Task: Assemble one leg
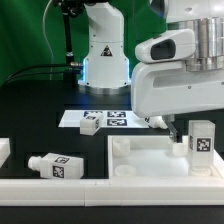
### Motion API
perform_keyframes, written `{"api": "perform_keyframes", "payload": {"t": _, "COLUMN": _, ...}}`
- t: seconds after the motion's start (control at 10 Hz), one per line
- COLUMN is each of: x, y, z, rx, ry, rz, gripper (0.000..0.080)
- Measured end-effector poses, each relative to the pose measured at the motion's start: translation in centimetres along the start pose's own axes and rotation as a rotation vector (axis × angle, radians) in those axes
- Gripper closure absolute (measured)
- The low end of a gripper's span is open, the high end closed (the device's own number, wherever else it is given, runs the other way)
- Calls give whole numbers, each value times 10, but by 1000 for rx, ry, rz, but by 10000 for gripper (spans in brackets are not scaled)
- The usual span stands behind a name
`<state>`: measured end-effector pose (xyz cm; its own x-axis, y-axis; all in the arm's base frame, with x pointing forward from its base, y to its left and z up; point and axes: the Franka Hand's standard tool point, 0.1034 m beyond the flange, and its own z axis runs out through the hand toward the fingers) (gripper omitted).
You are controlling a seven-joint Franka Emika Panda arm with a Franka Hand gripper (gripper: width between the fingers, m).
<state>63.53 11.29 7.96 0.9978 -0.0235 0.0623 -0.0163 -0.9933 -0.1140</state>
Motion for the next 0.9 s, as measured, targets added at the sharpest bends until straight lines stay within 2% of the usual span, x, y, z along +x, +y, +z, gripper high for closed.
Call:
{"api": "perform_keyframes", "payload": {"t": 0.1, "x": 1, "y": 0, "z": 0, "rx": 1, "ry": 3, "rz": 8, "gripper": 151}}
{"api": "perform_keyframes", "payload": {"t": 0.2, "x": 0, "y": 1, "z": 0, "rx": 0, "ry": 2, "rz": 8, "gripper": 255}}
{"api": "perform_keyframes", "payload": {"t": 0.3, "x": 0, "y": 1, "z": 0, "rx": 0, "ry": 2, "rz": 8, "gripper": 392}}
{"api": "perform_keyframes", "payload": {"t": 0.4, "x": 0, "y": 0, "z": 0, "rx": 2, "ry": 2, "rz": 78, "gripper": 392}}
{"api": "perform_keyframes", "payload": {"t": 0.5, "x": 0, "y": 1, "z": 1, "rx": 1, "ry": 1, "rz": 131, "gripper": 510}}
{"api": "perform_keyframes", "payload": {"t": 0.9, "x": 3, "y": 5, "z": 3, "rx": 2, "ry": 12, "rz": 474, "gripper": 511}}
